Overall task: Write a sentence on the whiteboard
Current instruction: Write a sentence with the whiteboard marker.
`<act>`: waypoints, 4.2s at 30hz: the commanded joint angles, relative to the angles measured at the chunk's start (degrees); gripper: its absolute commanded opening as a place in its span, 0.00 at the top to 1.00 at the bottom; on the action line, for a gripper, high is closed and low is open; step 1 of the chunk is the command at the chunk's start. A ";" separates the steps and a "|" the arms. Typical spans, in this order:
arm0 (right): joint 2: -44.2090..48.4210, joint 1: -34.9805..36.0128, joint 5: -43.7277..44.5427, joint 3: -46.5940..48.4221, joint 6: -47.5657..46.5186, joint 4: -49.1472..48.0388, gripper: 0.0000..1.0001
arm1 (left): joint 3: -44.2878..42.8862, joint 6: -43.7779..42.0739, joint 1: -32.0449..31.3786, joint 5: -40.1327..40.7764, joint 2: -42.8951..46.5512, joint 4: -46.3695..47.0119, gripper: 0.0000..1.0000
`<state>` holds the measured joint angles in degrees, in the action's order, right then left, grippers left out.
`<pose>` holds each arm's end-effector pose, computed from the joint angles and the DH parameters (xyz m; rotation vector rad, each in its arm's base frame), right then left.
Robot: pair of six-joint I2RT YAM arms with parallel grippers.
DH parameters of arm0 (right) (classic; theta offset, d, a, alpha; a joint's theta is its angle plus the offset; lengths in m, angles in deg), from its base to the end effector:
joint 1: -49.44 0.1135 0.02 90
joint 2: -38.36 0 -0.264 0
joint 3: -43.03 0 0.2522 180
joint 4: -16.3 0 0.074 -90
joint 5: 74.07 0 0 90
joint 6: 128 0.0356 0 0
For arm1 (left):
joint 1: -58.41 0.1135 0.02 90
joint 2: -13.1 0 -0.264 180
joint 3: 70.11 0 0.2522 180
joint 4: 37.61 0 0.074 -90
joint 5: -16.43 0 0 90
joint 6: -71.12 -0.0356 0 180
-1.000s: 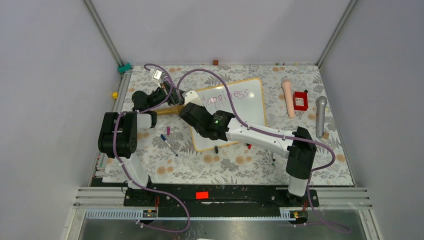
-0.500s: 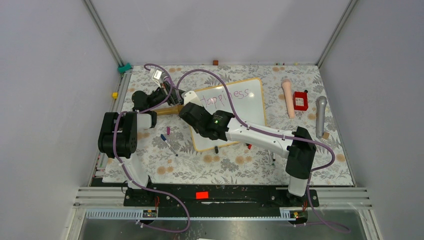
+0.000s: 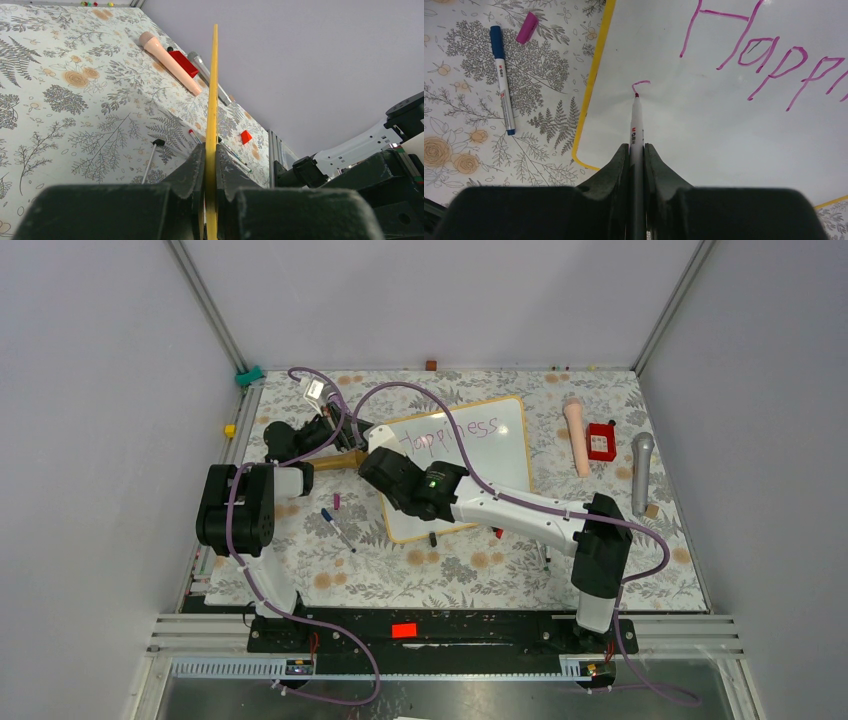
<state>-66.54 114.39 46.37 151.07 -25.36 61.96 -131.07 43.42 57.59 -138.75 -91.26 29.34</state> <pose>0.1928 0.3700 0.3117 -0.7270 2.0724 0.1385 0.3498 -0.0373 0.2315 0.3747 1.5533 -1.5366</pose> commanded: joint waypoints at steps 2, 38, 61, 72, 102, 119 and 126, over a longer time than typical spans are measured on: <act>0.15 0.28 3.12 0.67 -0.38 2.00 1.00 | 0.71 -1.64 -0.94 -1.33 2.06 3.51 1.00; -0.69 -2.68 2.53 3.53 -1.06 0.66 1.00 | 0.86 -1.57 -0.94 -1.09 1.85 3.55 1.00; 1.59 -2.60 -5.77 -2.27 3.27 0.95 1.00 | 0.84 -1.31 -0.94 -1.02 2.18 3.56 1.00; 1.38 -2.59 -7.17 1.50 1.57 0.39 1.00 | 0.95 -1.31 -0.94 -1.06 2.07 3.52 1.00; 9.97 -5.09 -2.75 -5.25 -0.69 -4.73 1.00 | 0.70 -1.19 -0.94 -1.26 2.44 3.49 1.00; 6.51 -5.10 -4.36 -2.56 -0.86 -4.57 1.00 | 0.62 -0.96 -0.94 -1.44 2.41 3.49 1.00; 5.75 -5.09 -5.31 -2.39 -0.65 -4.57 1.00 | 0.62 -0.96 -0.94 -1.44 2.57 3.47 1.00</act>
<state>-60.14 109.30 41.67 146.07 -25.69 58.01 -130.94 43.07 57.48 -138.25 -91.19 29.31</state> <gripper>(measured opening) 0.175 0.059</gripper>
